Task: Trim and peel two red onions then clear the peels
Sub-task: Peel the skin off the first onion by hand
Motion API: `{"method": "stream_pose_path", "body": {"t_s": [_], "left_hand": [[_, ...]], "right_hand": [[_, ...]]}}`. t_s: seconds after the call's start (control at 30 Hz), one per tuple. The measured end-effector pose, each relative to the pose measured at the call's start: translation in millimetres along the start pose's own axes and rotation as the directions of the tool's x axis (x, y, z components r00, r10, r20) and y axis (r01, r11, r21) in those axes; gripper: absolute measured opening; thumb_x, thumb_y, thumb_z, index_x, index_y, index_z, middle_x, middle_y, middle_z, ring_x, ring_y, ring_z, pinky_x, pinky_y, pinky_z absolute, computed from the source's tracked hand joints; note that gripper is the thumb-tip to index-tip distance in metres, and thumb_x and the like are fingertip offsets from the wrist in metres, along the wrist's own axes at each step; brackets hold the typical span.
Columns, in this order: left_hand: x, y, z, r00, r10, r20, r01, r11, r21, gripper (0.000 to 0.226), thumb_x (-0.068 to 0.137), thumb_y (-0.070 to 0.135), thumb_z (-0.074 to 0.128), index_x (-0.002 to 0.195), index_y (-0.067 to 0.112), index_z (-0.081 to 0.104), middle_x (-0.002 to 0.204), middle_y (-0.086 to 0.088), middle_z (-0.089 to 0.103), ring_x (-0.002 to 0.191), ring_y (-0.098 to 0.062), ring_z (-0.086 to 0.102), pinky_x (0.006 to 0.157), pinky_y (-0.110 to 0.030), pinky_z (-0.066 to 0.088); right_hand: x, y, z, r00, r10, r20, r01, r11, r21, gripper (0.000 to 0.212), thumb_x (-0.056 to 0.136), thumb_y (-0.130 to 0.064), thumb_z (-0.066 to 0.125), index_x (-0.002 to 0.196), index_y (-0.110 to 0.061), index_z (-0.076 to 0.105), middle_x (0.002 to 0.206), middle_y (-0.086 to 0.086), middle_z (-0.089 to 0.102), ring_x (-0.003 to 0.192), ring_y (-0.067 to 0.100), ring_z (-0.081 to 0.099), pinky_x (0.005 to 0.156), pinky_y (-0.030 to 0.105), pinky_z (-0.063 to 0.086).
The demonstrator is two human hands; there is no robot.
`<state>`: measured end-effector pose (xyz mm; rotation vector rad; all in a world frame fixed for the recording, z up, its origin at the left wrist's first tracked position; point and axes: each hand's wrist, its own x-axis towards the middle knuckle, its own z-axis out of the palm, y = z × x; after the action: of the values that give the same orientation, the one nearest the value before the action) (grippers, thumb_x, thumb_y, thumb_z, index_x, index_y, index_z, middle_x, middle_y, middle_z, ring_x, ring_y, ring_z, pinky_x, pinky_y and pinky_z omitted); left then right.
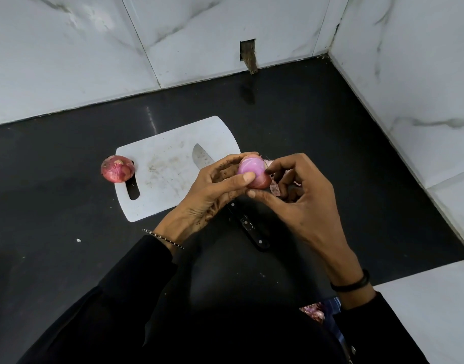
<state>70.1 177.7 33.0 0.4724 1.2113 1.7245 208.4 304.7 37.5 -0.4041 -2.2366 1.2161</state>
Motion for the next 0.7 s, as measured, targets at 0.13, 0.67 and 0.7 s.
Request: {"method": "stream_pose_path", "body": {"t_s": [0.13,0.67,0.7], "left_hand": [[0.3,1.5,0.4,0.999,0.001,-0.054,-0.001,1.0,-0.003,0.061,0.079,0.032,0.074,0.131,0.003,0.061,0.128,-0.014,0.066,0.118,-0.031,0.065,0.087,-0.032,0.057],[3.9,3.3,4.1,0.996,-0.012,-0.085,0.016,0.999,0.047,0.041,0.085,0.021,0.067,0.123,0.004,0.067,0.12,-0.015,0.071,0.108,-0.028,0.07,0.083,-0.029,0.059],[4.5,3.1,3.8,0.996,-0.013,-0.087,0.017,0.999,0.044,0.041,0.086,0.021,0.066,0.123,0.004,0.067,0.12,-0.015,0.071,0.109,-0.028,0.069,0.082,-0.029,0.059]], "right_hand": [[-1.0,-1.4,-0.1,1.0,-0.012,0.004,0.012,1.0,0.016,0.041,0.075,-0.027,0.088,0.105,-0.018,0.061,0.102,-0.009,0.058,0.081,0.01,0.058,0.063,0.022,0.052],[1.9,3.3,-0.4,0.997,-0.056,0.05,0.061,0.992,-0.108,0.024,0.081,-0.031,0.082,0.086,-0.017,0.063,0.082,-0.013,0.054,0.069,0.008,0.049,0.061,0.019,0.041],[0.7,3.8,1.1,0.998,-0.047,0.04,0.051,0.993,-0.104,0.024,0.081,-0.03,0.082,0.084,-0.016,0.062,0.081,-0.013,0.053,0.068,0.008,0.048,0.061,0.017,0.039]]}}
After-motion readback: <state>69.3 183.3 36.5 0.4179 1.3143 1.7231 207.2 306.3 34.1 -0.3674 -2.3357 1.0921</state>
